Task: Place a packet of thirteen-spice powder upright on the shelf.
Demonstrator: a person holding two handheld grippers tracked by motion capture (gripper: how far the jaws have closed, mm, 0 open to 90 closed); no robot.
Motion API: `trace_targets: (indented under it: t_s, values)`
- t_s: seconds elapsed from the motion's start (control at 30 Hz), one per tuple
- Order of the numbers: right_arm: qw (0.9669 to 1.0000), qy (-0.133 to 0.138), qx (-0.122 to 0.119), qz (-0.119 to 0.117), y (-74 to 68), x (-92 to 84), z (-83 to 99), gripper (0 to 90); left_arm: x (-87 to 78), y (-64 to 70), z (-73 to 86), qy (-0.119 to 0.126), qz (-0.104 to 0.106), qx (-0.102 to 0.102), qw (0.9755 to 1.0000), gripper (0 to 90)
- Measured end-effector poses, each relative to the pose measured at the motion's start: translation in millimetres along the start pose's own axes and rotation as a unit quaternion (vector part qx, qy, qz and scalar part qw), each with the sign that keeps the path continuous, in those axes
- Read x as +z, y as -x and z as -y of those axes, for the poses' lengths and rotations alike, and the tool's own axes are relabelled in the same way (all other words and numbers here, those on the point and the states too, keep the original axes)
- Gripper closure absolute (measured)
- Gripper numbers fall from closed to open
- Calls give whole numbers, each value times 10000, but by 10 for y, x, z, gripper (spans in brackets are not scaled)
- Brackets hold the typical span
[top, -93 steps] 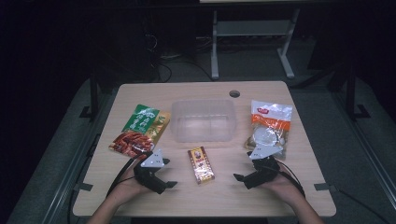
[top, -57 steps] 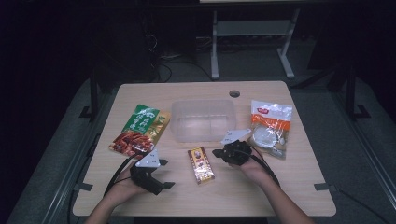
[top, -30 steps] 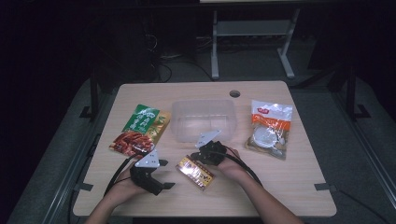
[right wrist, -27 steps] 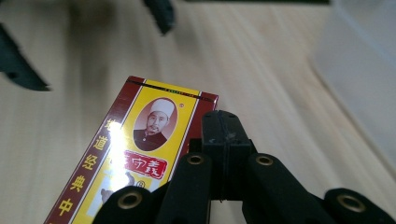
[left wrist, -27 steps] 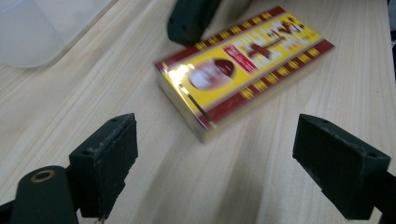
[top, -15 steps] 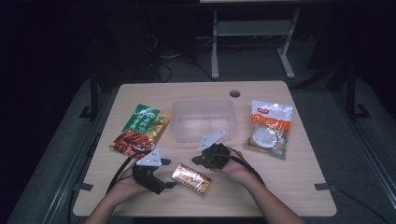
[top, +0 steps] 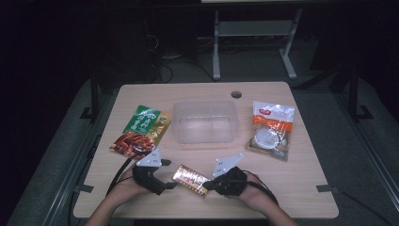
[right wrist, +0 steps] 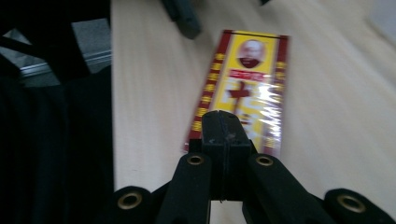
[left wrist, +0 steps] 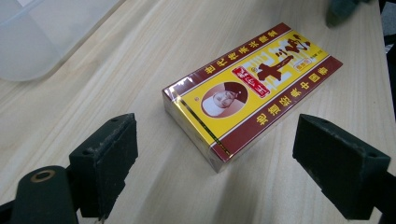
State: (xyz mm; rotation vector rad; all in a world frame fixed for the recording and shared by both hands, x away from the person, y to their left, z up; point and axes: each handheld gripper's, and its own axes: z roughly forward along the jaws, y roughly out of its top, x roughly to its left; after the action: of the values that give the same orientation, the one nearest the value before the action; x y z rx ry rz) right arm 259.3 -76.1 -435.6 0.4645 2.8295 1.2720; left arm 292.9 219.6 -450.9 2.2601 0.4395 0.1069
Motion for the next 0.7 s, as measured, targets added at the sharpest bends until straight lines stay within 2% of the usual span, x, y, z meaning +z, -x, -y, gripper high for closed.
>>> trace_targets:
  t_s: [0.07, 0.1, 0.17, 0.23, 0.27, 0.33, 0.37, 0.53, 0.63, 0.7]
  values:
    - [10000, -12, -48, -57, -36, 27, -8, 899, -2, 3, 3, 1, -3, -5, 10000, 134]
    - [9996, -58, -212, -162, -87, 90, -36, 898, -4, 3, 9, 12, -4, 7, 10000, 135]
    - [9991, -122, -231, -319, -137, 162, -57, 899, -1, 8, 13, 11, -3, 0, 10000, 134]
    - [9987, -155, -318, -364, -153, 205, -57, 899, -3, 6, 13, -6, 0, 20, 10000, 134]
    - [9979, -270, -401, -434, -167, 282, -44, 898, -3, 9, 11, -14, -2, 14, 10000, 134]
    - [9976, -329, -408, -454, -160, 310, -34, 899, -4, 11, 10, -23, -1, 9, 10000, 135]
    - [9972, -457, -417, -423, -140, 334, -14, 899, -4, 14, 10, -24, -1, 9, 10000, 134]
    - [9981, -457, -327, -239, -34, 265, 36, 899, -6, 19, 16, -25, -5, 46, 10000, 134]
    - [9986, -463, -251, -91, 57, 215, 71, 899, -3, 28, 15, -18, 3, 2, 10000, 134]
    - [9986, -500, -140, 19, 122, 182, 98, 899, -3, 30, 14, -11, 6, -6, 10000, 134]
